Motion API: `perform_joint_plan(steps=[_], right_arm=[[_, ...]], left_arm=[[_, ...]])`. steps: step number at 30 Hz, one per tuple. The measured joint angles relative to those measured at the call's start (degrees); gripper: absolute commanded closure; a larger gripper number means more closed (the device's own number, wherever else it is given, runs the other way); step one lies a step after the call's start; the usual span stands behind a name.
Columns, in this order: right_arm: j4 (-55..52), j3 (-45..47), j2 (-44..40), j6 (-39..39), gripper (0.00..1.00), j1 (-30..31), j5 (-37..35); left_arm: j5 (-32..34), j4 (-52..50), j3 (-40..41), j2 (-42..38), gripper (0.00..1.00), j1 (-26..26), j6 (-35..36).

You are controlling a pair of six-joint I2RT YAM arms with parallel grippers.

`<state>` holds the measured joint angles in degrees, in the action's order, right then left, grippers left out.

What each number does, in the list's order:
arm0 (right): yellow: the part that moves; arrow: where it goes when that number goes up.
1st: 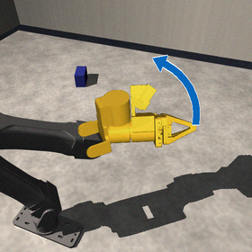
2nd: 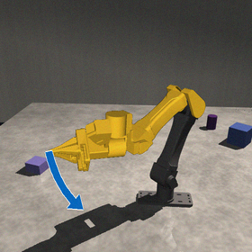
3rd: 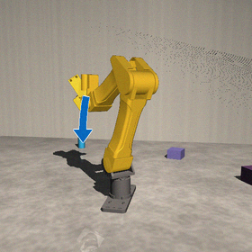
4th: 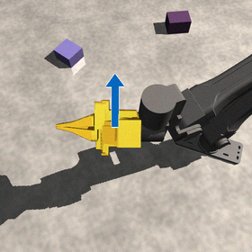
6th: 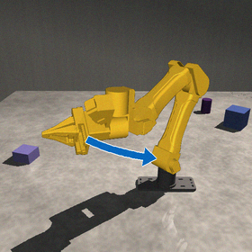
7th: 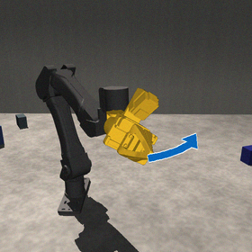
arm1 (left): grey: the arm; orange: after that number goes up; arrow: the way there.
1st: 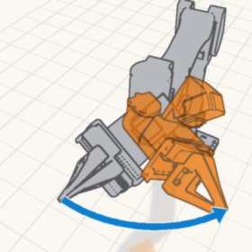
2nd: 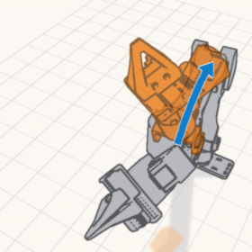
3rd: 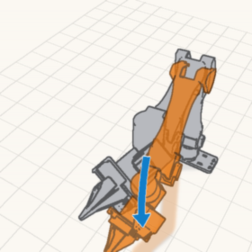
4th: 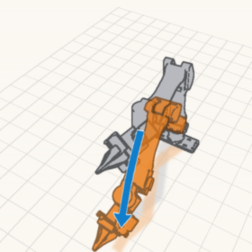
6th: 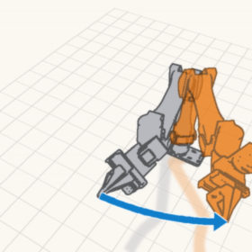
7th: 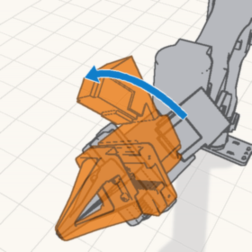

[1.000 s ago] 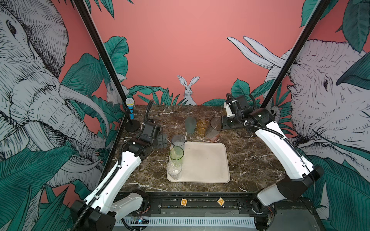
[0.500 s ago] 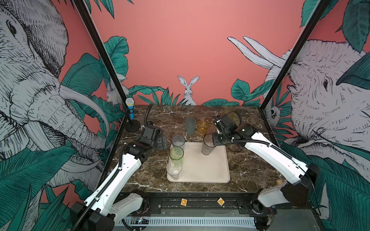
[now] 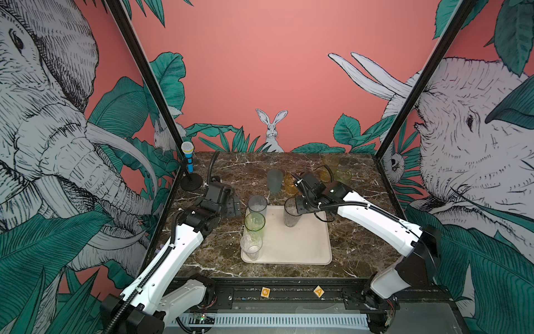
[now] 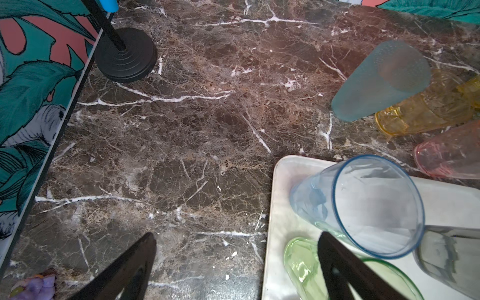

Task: Place the glasses into the tray
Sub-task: Place the glass on the tray.

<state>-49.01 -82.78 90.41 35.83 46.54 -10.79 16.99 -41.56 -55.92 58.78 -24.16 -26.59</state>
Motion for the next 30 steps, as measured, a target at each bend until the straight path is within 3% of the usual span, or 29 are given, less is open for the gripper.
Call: perform_joint_plan(steps=[30], right_arm=[[2.0, -4.6, 9.9, -1.4, 1.00, -0.1, -2.2]], left_arm=[[0.0, 0.5, 0.0, 0.5, 0.03, 0.0, 0.0]])
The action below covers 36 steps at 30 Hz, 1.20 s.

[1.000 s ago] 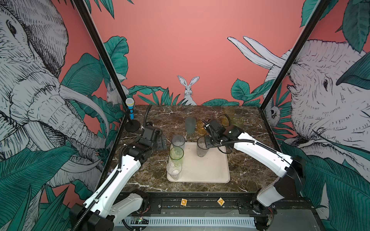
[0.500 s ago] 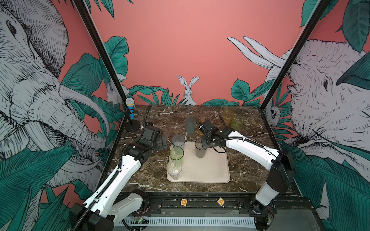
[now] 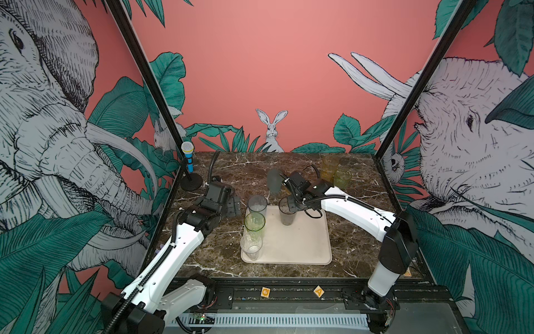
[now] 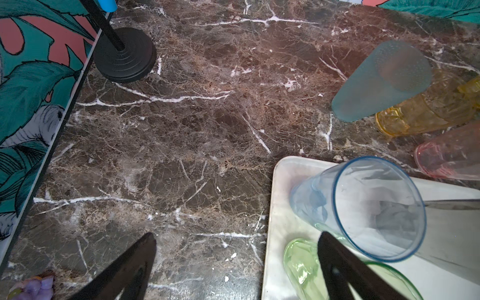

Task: Place the glasses into the tray
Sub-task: Place the glass on the tray.

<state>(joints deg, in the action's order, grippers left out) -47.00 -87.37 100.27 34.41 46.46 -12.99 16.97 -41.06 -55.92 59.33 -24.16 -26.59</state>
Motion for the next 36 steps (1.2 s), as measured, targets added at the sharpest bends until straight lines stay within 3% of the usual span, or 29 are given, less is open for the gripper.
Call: perform_joint_plan(steps=[24, 32, 36], right_arm=[[0.0, -1.7, 2.9, -0.1, 1.00, -1.6, 0.6], [0.1, -1.7, 3.0, -0.1, 0.92, -1.7, 0.6], [0.1, -1.9, 3.6, 0.0, 0.83, -1.8, 0.6]], left_arm=[[-0.5, 1.2, 0.0, 0.8, 0.04, 0.0, -0.4], [-0.6, 1.2, 0.0, 0.8, 0.04, 0.0, -0.4], [-0.8, 1.2, 0.0, 0.8, 0.04, 0.0, -0.4]])
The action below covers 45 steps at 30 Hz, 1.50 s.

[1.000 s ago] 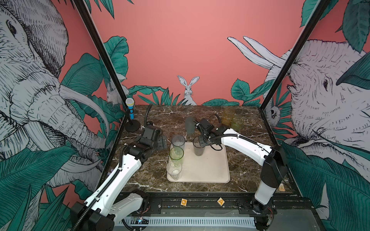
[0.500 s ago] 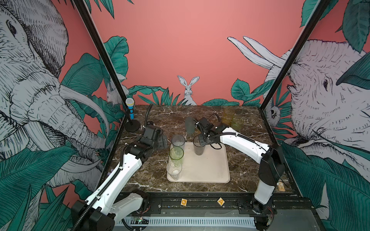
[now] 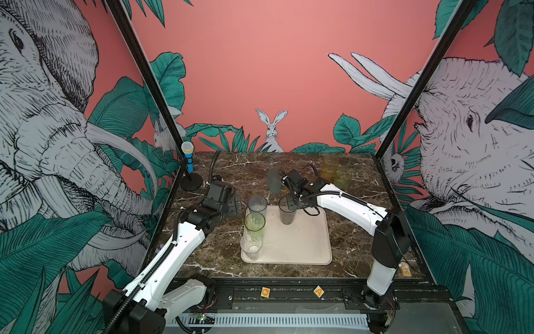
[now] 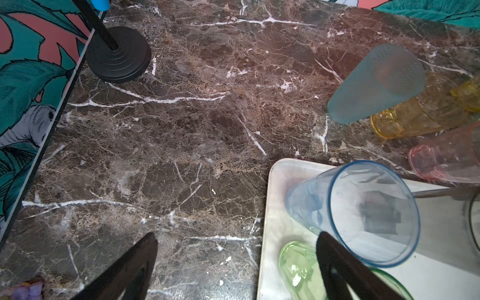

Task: Place the glasses into the tray
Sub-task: Place the glass on the tray, then pick up the glass from the top-center of the table.

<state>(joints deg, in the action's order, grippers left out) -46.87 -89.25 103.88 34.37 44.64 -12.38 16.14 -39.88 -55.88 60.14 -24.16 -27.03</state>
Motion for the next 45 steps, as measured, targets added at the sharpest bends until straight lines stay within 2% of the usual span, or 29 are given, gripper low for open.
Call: perform_joint_plan(steps=[6, 16, 31, 45], right_arm=[[-0.1, -1.0, 0.0, 0.1, 0.67, -0.1, 0.2], [-1.7, -5.7, 0.0, -0.5, 0.57, -0.2, 0.8], [-6.8, -20.5, 0.4, -4.6, 0.56, -0.2, 1.0], [-9.4, -31.7, 6.8, -7.5, 0.55, -1.7, 1.6]], left_arm=[[-0.3, 0.0, 0.0, 0.0, 0.04, 0.0, 0.0], [-0.3, 0.0, 0.0, 0.0, 0.04, 0.0, 0.0], [-0.3, -0.1, 0.0, -0.3, 0.04, 0.0, 0.0], [1.0, -0.8, -0.1, -1.4, 0.04, 0.0, 0.0]])
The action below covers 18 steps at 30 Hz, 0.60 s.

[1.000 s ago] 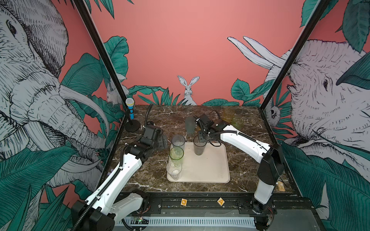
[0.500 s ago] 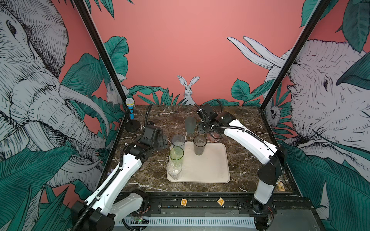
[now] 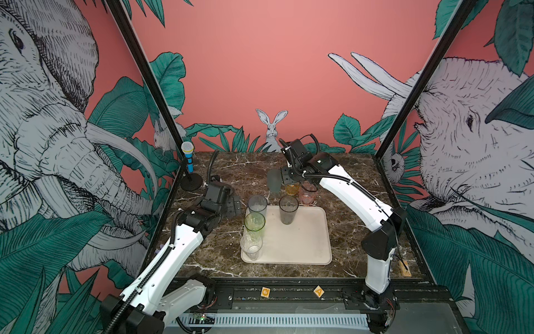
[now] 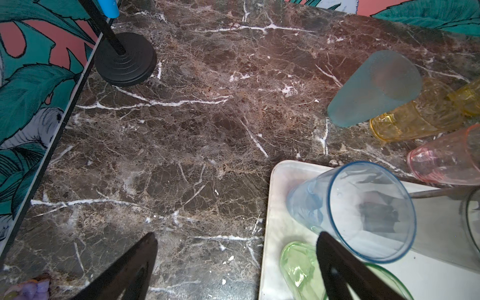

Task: Place the glasses into the tray
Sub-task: Pick up the glass from the top-center of the table.

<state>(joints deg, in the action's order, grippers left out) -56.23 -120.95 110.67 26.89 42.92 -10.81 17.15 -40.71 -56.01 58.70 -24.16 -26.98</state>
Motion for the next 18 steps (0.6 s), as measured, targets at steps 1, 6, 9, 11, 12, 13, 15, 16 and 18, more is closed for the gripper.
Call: perform_joint_plan(steps=[1, 6, 9, 11, 12, 13, 15, 16, 18], right_arm=[[-0.1, -0.8, 0.3, -0.2, 0.55, -0.2, 0.2], [-0.5, -5.4, 3.2, -0.9, 0.55, -1.4, 1.2], [-0.8, -7.7, 5.2, -1.5, 0.55, -2.1, 2.0], [-1.0, -8.9, 6.4, -1.7, 0.54, -2.4, 2.5], [-1.2, -9.5, 7.0, -1.8, 0.54, -2.7, 2.7], [-1.3, -10.0, 7.5, -1.9, 0.54, -2.9, 3.0], [-1.4, -11.0, 8.7, -2.1, 0.54, -3.3, 3.6], [-1.5, -11.5, 9.2, -2.1, 0.54, -3.5, 4.0], [-1.5, -12.9, 10.6, -2.3, 0.54, -3.9, 4.5]], left_arm=[[0.1, -0.1, 0.0, 0.0, 0.04, 0.0, 0.0], [1.0, -0.8, 0.0, -0.3, 0.04, 0.0, 0.0], [1.8, -1.2, 0.0, -0.9, 0.04, 0.0, 0.0], [2.2, -1.3, 0.0, -1.2, 0.04, 0.0, 0.0], [2.4, -1.4, 0.0, -1.3, 0.04, 0.0, 0.0], [2.5, -1.4, 0.0, -1.3, 0.04, 0.0, 0.0], [2.9, -1.4, 0.0, -1.3, 0.04, 0.0, 0.0], [3.0, -1.4, 0.0, -1.3, 0.04, 0.0, 0.0], [3.1, -1.4, 0.0, -1.3, 0.04, 0.0, 0.0]])
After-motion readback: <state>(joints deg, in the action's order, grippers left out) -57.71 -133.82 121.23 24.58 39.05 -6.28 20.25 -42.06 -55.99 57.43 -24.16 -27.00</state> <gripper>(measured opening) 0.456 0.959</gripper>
